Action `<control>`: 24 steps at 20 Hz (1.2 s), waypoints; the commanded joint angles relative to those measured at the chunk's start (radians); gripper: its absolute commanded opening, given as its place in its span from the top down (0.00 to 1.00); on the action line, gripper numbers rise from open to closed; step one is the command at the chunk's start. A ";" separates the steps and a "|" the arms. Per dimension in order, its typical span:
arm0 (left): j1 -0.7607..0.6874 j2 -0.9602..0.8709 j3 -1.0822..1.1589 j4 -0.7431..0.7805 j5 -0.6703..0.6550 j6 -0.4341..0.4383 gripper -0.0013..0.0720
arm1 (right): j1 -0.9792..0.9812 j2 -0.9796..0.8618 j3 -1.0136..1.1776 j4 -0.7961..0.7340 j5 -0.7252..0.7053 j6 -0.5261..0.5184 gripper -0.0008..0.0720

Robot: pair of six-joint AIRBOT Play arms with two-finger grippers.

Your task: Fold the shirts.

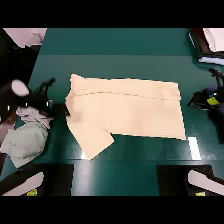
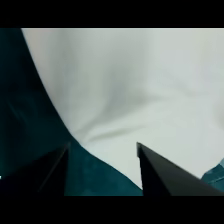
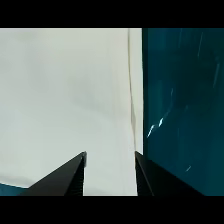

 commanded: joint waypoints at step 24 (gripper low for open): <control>-0.140 0.124 -0.291 -0.285 0.220 0.006 0.95 | -0.150 0.092 -0.167 0.046 0.069 -0.041 0.49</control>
